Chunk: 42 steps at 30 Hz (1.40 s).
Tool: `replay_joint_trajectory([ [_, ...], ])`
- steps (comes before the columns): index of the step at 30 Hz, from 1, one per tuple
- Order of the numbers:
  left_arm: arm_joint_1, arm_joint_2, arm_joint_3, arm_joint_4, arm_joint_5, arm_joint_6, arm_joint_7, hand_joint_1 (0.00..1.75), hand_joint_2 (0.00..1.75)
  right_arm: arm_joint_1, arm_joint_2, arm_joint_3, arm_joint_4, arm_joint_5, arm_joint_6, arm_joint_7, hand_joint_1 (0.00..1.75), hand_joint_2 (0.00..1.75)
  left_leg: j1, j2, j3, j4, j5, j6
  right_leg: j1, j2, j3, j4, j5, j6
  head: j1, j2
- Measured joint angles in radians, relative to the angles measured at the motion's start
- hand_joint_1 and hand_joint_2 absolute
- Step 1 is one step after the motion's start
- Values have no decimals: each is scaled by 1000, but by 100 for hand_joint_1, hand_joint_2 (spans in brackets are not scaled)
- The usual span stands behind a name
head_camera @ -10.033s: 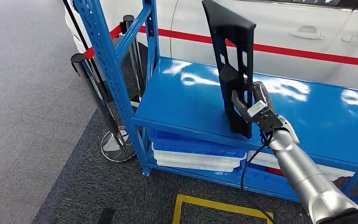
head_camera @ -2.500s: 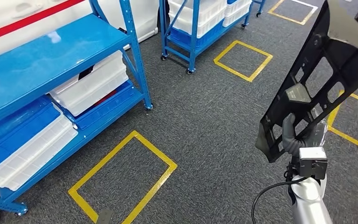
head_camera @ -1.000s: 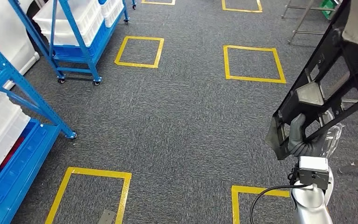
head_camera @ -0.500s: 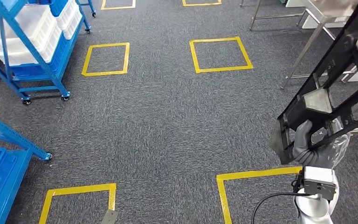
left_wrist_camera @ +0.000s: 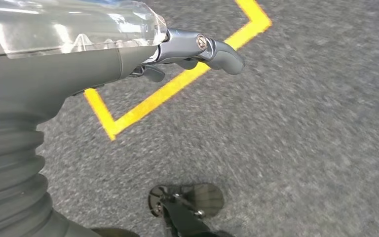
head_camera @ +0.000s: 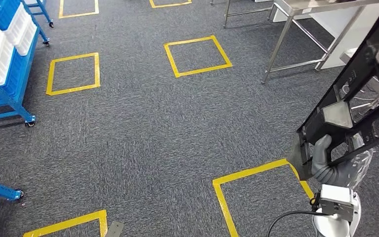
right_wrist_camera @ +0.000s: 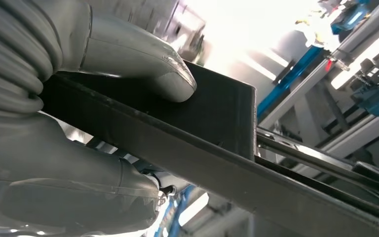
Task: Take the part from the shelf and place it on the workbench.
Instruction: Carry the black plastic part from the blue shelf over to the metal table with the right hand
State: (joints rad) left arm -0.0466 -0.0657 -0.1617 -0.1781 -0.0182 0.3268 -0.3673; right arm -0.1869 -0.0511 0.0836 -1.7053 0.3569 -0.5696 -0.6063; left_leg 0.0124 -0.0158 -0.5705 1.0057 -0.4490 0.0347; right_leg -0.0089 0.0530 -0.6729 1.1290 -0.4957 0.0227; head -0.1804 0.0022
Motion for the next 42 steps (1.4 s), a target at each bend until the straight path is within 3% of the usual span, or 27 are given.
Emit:
replay_joint_trajectory([
  [1, 1, 0, 0, 0, 0, 0, 0, 0, 175, -1, 0, -1, -1, 22, -4, 6, 175, 175, -1, 15, 1, -1, -1, 2, 0, -26, -32, 65, -31, 3, 0, 0],
  [2, 3, 0, 0, 0, 0, -1, 0, 0, 175, -2, 0, -1, -1, 45, -8, 12, 175, 175, -2, 31, 1, -1, -2, 2, -2, -37, -62, 123, -54, 6, 0, 0],
  [3, 4, 0, 0, 0, 0, -1, 1, 0, 175, -1, 0, -1, 0, 71, -13, 20, 175, 175, -2, 46, 1, -1, -4, 2, -5, -44, -80, 159, -61, 9, 0, 0],
  [4, 4, -1, 0, 0, 0, -1, 1, 0, 175, -1, 0, -1, 1, 104, -20, 32, 175, 175, -2, 62, 1, -1, -6, 2, -7, -48, -80, 159, -50, 11, 0, 0],
  [5, 4, -1, 0, 0, 0, -1, 1, 0, 175, -4, 0, -1, 3, 151, -29, 50, 175, 175, -2, 76, 3, -1, -8, 0, -9, -56, -58, 118, -23, 12, 0, 0],
  [7, 3, -3, 0, 0, 0, -2, 2, 0, 175, -22, 0, 0, 12, 306, -48, 105, 175, 175, -5, 101, 9, 0, -14, -7, -5, -98, 18, -21, 36, 8, 0, 0],
  [9, 2, -3, 0, 0, 0, -2, 2, 0, 175, -65, -1, 6, 43, 539, -59, 190, 175, 175, -10, 126, 15, 0, -20, -18, 5, -127, 62, -105, 58, -3, 0, 0],
  [11, -2, -4, 0, 0, 0, -3, 0, 0, 175, -123, -8, 19, 101, 780, -62, 286, 175, 175, -12, 152, 21, -1, -24, -29, 10, -107, 61, -114, 58, -15, 0, 0],
  [12, -6, -4, 0, 0, 0, -3, -1, 0, 175, -152, -15, 28, 135, 873, -62, 326, 175, 175, -10, 152, 23, 2, -28, -35, 8, -95, 62, -117, 60, -21, 0, 0],
  [14, -10, -5, 0, -1, 0, -3, -1, 0, 175, -213, -27, 49, 204, 975, -62, 378, 175, 175, -5, 104, 6, 47, -58, -44, 2, -72, 65, -123, 65, -34, 0, 0],
  [16, -8, -4, 0, -1, 0, -3, -1, 0, 175, -268, -35, 72, 264, 1000, -62, 398, 175, 175, -1, 41, -54, 172, -120, -50, -1, -50, 65, -125, 68, -43, 0, 0],
  [18, -1, -4, 0, 0, 0, -3, 0, 0, 175, -297, -40, 90, 308, 1007, -62, 404, 175, 175, -1, 25, -119, 292, -156, -52, 1, -22, 66, -124, 67, -46, 0, 0],
  [19, 2, -4, 0, 0, 0, -3, 0, 0, 175, -305, -43, 97, 325, 1014, -61, 406, 175, 175, -1, 24, -131, 304, -144, -52, 1, -6, 66, -123, 67, -45, 0, 0],
  [21, 4, -4, 0, 0, 0, -4, 0, 0, 175, -325, -54, 116, 360, 1046, -53, 415, 175, 175, -1, 11, -104, 212, -67, -48, 1, 25, 67, -118, 65, -43, 0, 0],
  [23, 5, -3, 0, 0, 0, -5, 2, 0, 175, -363, -69, 147, 409, 1095, -46, 431, 175, 175, 3, -41, -55, 79, -4, -40, 0, 54, 63, -110, 61, -35, 0, 0],
  [25, 3, -2, 0, 0, 0, -6, 5, 0, 175, -411, -85, 186, 484, 1144, -43, 446, 175, 175, 3, -71, -34, 25, 7, -34, -6, 80, 53, -106, 62, -22, -1, 0],
  [27, 0, -3, 1, 0, 0, -6, 6, 0, 175, -454, -105, 228, 562, 1169, -42, 453, 175, 175, 3, -50, -29, 16, 8, -25, -11, 99, 46, -109, 66, -7, -1, 0],
  [29, -2, -3, 1, 0, 1, -6, 5, 0, 175, -493, -122, 266, 625, 1173, -45, 456, 175, 175, 6, -25, -23, 4, 14, -13, -7, 53, 29, -81, 49, 2, -1, 0],
  [31, -1, -4, 1, 0, 0, -6, 2, 0, 175, -527, -132, 299, 678, 1170, -47, 456, 175, 175, 5, 2, -18, -3, 15, -4, -4, -20, -25, 24, -3, 9, 0, 0],
  [33, 4, -4, 1, 0, 0, -6, 0, 0, 175, -547, -142, 327, 723, 1162, -45, 452, 175, 175, 4, 29, -17, -2, 11, -1, -9, -44, -89, 144, -43, 15, 0, 0],
  [34, 5, -4, 2, 0, 0, -6, -1, 0, 175, -553, -150, 338, 742, 1156, -42, 449, 175, 175, 4, 42, -15, -1, 8, -2, -12, -48, -102, 165, -39, 18, 0, 0],
  [35, 5, -5, 2, 0, 0, -6, -1, 0, 175, -558, -158, 348, 759, 1148, -39, 447, 175, 175, 4, 53, -13, 0, 5, -3, -14, -51, -97, 149, -18, 20, 0, 0],
  [36, 6, -5, 2, 0, -1, -7, -1, 0, 175, -568, -166, 357, 777, 1137, -33, 445, 175, 175, 4, 65, -10, 3, 0, -5, -16, -61, -71, 94, 18, 20, 0, 0],
  [38, 5, -6, 2, 0, -1, -9, -1, 0, 175, -610, -177, 374, 815, 1105, -13, 444, 175, 175, -2, 89, -5, 10, -11, -14, -9, -107, -8, -39, 75, 16, 0, 0],
  [40, 4, -6, 2, 0, 0, -11, -1, 0, 175, -669, -187, 392, 855, 1065, 12, 442, 175, 175, -10, 114, -2, 15, -21, -25, 1, -129, 17, -100, 89, 4, -1, 0],
  [42, 2, -6, 2, 0, 1, -12, -1, 0, 175, -719, -206, 407, 886, 1024, 36, 433, 175, 175, -12, 137, 4, 14, -28, -36, 3, -102, 16, -102, 88, -9, -1, 0],
])
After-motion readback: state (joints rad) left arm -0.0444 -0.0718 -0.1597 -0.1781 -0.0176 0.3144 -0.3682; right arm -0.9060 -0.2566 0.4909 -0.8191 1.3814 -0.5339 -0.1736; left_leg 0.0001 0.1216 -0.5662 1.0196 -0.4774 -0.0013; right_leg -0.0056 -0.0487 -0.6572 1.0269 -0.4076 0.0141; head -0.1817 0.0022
